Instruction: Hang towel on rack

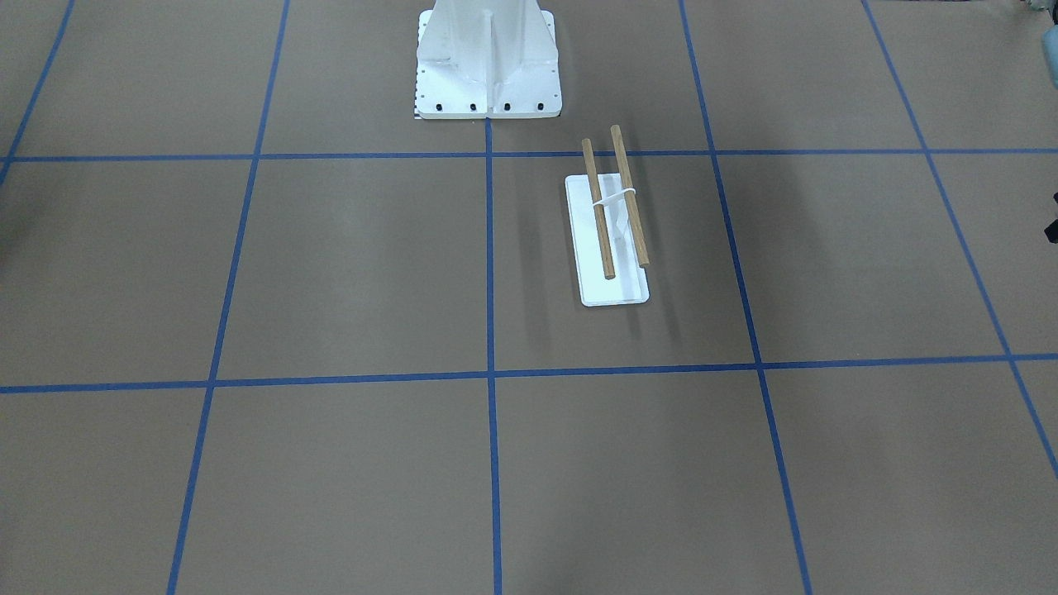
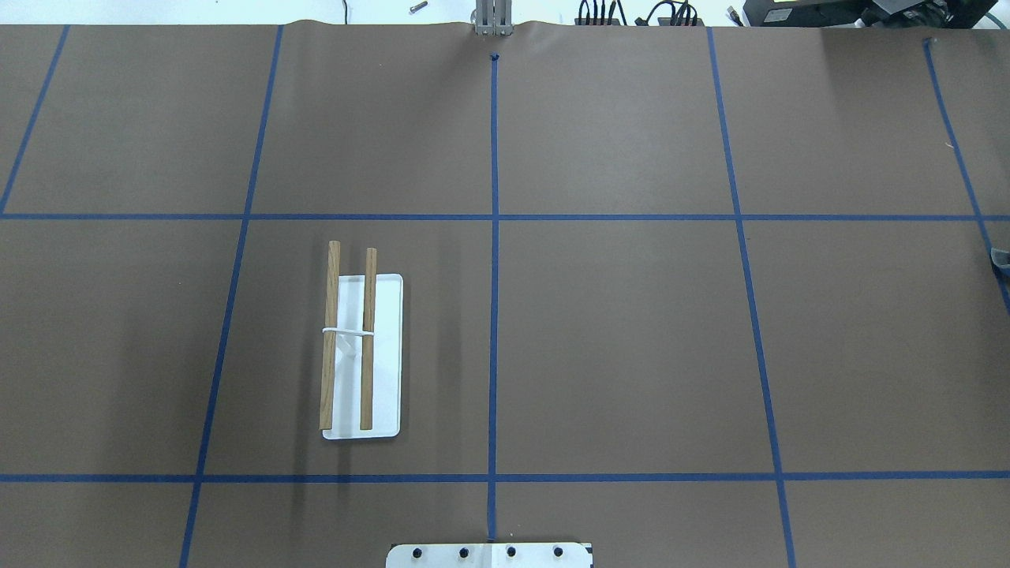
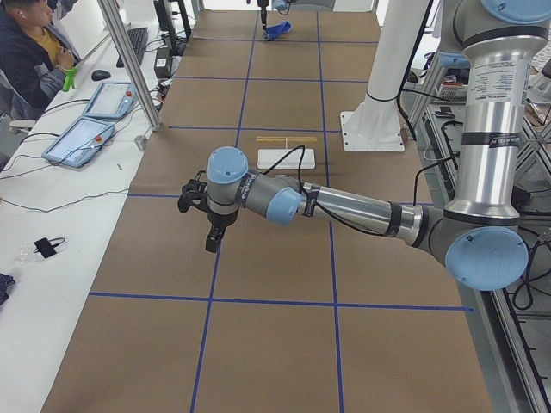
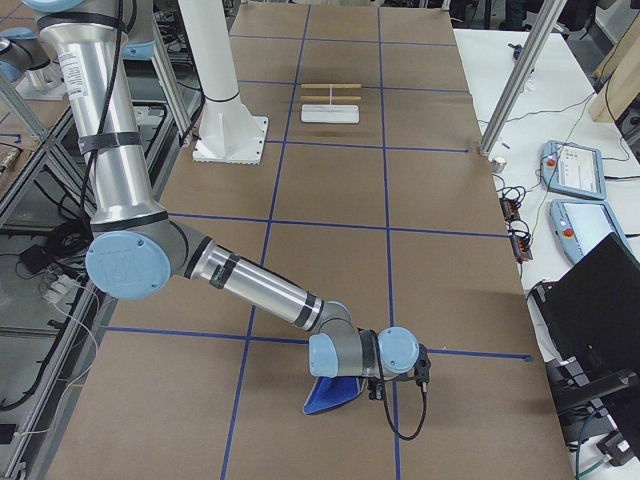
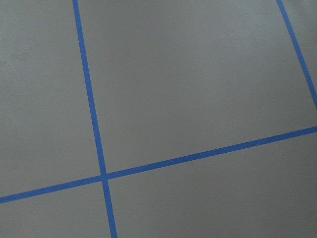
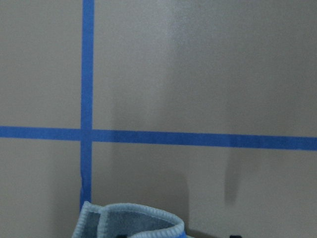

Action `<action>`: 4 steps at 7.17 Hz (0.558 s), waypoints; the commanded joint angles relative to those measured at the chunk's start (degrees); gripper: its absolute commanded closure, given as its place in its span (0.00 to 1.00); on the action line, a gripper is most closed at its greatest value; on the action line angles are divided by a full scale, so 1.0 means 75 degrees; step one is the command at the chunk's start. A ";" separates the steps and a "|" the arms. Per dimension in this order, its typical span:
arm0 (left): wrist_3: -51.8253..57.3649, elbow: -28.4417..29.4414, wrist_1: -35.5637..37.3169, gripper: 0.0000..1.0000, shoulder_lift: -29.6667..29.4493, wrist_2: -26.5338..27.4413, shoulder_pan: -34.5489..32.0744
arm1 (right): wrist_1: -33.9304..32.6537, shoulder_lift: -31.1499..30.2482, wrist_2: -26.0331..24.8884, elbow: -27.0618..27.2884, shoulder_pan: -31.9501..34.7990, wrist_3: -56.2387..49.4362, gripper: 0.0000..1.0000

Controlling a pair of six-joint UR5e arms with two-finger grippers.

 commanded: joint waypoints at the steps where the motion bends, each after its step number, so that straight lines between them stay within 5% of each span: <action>1: 0.0000 -0.0024 0.0000 0.02 0.0000 0.0000 -0.0012 | -0.0026 0.0026 0.0010 -0.0044 -0.0006 0.0041 0.55; 4: 0.0000 -0.0117 0.0000 0.02 0.0012 -0.0012 -0.0023 | -0.0038 0.0026 0.0022 -0.0080 -0.0006 0.0076 0.74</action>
